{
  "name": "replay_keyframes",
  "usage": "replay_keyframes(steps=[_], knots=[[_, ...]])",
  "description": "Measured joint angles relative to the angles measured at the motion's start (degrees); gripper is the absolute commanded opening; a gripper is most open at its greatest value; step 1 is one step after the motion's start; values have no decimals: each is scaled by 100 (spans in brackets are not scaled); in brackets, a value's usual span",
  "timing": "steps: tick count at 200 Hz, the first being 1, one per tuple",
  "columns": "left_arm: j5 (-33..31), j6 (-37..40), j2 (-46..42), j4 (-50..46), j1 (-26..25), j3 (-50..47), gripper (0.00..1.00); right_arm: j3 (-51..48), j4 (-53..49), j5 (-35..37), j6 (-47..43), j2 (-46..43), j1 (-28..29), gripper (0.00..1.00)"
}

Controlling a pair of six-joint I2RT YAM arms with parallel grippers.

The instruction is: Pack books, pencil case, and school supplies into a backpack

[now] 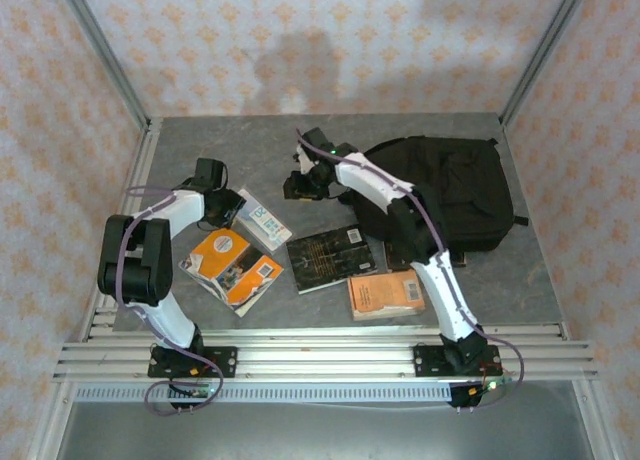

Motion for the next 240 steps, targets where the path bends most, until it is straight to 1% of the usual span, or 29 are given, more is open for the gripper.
replay_keyframes(steps=[28,51,90,118,138,167,177,187,193,220,234,240], knots=[[55,-52,249,114,0,-7,40,715,-308,-391,0,629,136,45],[74,-76,341,144,7,-7,40,1220,-461,-577,-4,946,249,45],[72,-74,350,138,7,-7,39,1349,-564,-859,22,1110,350,45],[72,-74,352,131,7,-7,38,1381,-560,-1327,109,1207,330,45],[76,-74,352,131,7,-7,38,1381,-540,-1818,236,1257,315,45],[90,-118,354,127,4,-7,37,1381,-459,-2192,380,1322,330,44],[92,-140,358,127,4,-7,37,1381,-439,-2218,431,1335,334,40],[94,-160,358,129,4,-7,37,1381,-431,-2229,487,1346,343,31],[96,-162,358,127,4,-7,36,1381,-428,-2218,525,1362,350,27],[98,-179,356,125,4,-7,37,1381,-466,-2090,577,1390,391,5],[109,-177,343,122,4,-7,40,1384,-459,-2083,562,1370,393,0],[120,-175,334,125,4,-7,42,1384,-459,-2076,566,1355,393,0]])
